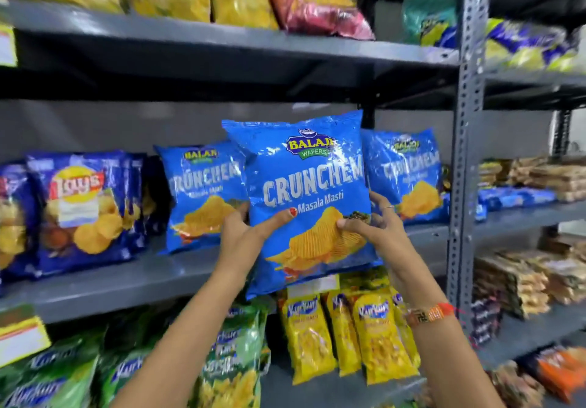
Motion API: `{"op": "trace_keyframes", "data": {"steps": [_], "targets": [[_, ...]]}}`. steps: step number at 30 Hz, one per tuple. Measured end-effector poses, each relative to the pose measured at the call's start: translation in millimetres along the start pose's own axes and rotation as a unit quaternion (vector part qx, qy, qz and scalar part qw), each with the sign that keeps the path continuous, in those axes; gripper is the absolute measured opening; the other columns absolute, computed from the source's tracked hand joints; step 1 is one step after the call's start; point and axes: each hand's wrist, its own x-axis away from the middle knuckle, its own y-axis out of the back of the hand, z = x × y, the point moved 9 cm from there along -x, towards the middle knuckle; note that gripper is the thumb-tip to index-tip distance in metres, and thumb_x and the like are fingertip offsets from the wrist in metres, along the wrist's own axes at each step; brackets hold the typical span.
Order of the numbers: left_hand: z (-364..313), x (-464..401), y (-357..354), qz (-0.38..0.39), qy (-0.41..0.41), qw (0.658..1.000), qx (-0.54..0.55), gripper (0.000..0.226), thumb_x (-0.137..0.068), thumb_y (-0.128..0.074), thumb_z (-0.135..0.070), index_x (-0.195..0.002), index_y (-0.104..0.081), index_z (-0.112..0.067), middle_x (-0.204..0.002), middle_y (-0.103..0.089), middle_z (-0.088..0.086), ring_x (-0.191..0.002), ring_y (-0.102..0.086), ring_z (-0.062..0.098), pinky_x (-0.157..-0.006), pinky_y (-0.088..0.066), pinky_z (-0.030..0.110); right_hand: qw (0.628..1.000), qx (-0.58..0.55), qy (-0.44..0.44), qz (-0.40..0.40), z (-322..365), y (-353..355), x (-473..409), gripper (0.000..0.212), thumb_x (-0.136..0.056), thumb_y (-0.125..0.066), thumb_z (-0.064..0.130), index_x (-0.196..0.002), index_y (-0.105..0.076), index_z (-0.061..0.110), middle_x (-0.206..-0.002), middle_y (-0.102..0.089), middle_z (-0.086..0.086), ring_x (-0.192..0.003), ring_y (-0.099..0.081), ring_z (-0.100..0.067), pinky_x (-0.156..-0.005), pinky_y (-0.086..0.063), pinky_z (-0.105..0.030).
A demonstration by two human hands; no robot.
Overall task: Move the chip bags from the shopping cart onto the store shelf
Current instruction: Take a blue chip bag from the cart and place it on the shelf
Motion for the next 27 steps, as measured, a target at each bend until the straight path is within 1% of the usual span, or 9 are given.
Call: {"op": "trace_keyframes", "data": {"steps": [3,7,10,14,17,19,23,25,27], "targets": [[1.5,-33.8,-11.1,-0.015,0.007,1.0,0.018,0.021,-0.07,-0.076,-0.013,-0.085,-0.064,-0.022,-0.089,-0.072,-0.001,-0.08,-0.07,0.013,-0.065,-0.057,0.02,1.0,0.007,-0.006,-0.017,6.3,4.8,-31.6,0.071,-0.061,-0.081,0.023,-0.122,-0.048,0.032,-0.12,-0.063,-0.011,-0.111,-0.06,-0.027,-0.093,-0.05,-0.037],[14.2,-73.6,-24.5,-0.025,0.024,0.999,0.016,0.022,-0.071,-0.076,-0.018,-0.087,-0.062,-0.024,-0.095,-0.071,0.002,-0.089,-0.068,0.02,-0.071,-0.054,0.028,0.999,0.008,-0.021,-0.028,1.7,6.1,-70.7,0.083,-0.06,-0.079,0.024,-0.133,-0.04,0.02,-0.121,-0.059,-0.009,-0.105,-0.058,-0.019,-0.079,-0.047,-0.027],[32.0,-94.9,-31.6,-0.033,0.038,0.998,0.024,0.025,-0.07,-0.076,-0.017,-0.09,-0.061,-0.023,-0.099,-0.07,0.005,-0.09,-0.067,0.021,-0.074,-0.054,0.03,0.998,0.014,-0.041,-0.045,-14.2,9.3,-92.1,0.093,-0.051,-0.08,0.035,-0.134,-0.039,0.021,-0.13,-0.055,-0.008,-0.118,-0.053,-0.022,-0.094,-0.047,-0.035],[62.1,-101.8,-37.3,-0.038,0.053,0.998,0.0,0.036,-0.071,-0.076,-0.018,-0.103,-0.06,-0.016,-0.106,-0.068,0.007,-0.094,-0.066,0.022,-0.08,-0.055,0.032,0.997,0.019,-0.052,-0.047,-35.3,12.2,-100.1,0.066,-0.059,-0.072,0.024,-0.12,-0.05,0.012,-0.105,-0.062,0.002,-0.095,-0.059,-0.013,-0.065,-0.046,-0.017],[85.6,-98.2,-35.1,-0.052,0.071,0.996,-0.016,0.047,-0.071,-0.077,-0.021,-0.111,-0.055,-0.009,-0.115,-0.065,0.011,-0.099,-0.064,0.025,-0.085,-0.055,0.038,0.996,0.025,-0.062,-0.057,-52.2,14.9,-99.9,0.053,-0.072,-0.074,0.013,-0.117,-0.045,0.014,-0.092,-0.051,0.013,-0.085,-0.055,-0.006,-0.061,-0.043,-0.012],[94.9,-97.6,-32.1,-0.064,0.077,0.994,-0.036,0.06,-0.07,-0.077,-0.025,-0.12,-0.049,-0.008,-0.122,-0.062,0.012,-0.106,-0.061,0.025,-0.093,-0.051,0.04,0.995,0.036,-0.06,-0.071,-57.3,17.9,-99.5,0.051,-0.081,-0.067,0.009,-0.125,-0.042,0.015,-0.091,-0.043,0.018,-0.084,-0.049,0.001,-0.066,-0.041,-0.014],[87.2,-96.2,-26.1,-0.097,0.043,0.991,-0.076,0.081,-0.071,-0.075,-0.03,-0.138,-0.032,-0.01,-0.137,-0.049,0.01,-0.122,-0.049,0.023,-0.102,-0.044,0.037,0.989,0.094,-0.022,-0.108,-53.7,22.7,-93.4,0.062,-0.078,-0.071,0.016,-0.132,-0.042,0.017,-0.121,-0.048,0.001,-0.122,-0.045,-0.02,-0.097,-0.041,-0.033],[73.3,-86.7,-20.0,-0.127,0.0,0.989,-0.073,0.08,-0.073,-0.074,-0.029,-0.139,-0.031,-0.01,-0.138,-0.046,0.01,-0.124,-0.046,0.022,-0.097,-0.042,0.029,0.98,0.131,0.019,-0.149,-46.5,28.1,-81.0,0.06,-0.076,-0.072,0.018,-0.13,-0.045,0.018,-0.125,-0.049,-0.005,-0.123,-0.044,-0.024,-0.101,-0.039,-0.037],[57.5,-68.4,-9.8,-0.159,-0.053,0.983,-0.069,0.07,-0.076,-0.071,-0.026,-0.136,-0.037,-0.012,-0.133,-0.049,0.008,-0.117,-0.05,0.018,-0.087,-0.043,0.018,0.969,0.151,0.063,-0.187,-35.0,30.1,-58.3,0.056,-0.077,-0.07,0.017,-0.128,-0.047,0.017,-0.119,-0.049,0.001,-0.119,-0.046,-0.021,-0.099,-0.038,-0.033]]}}
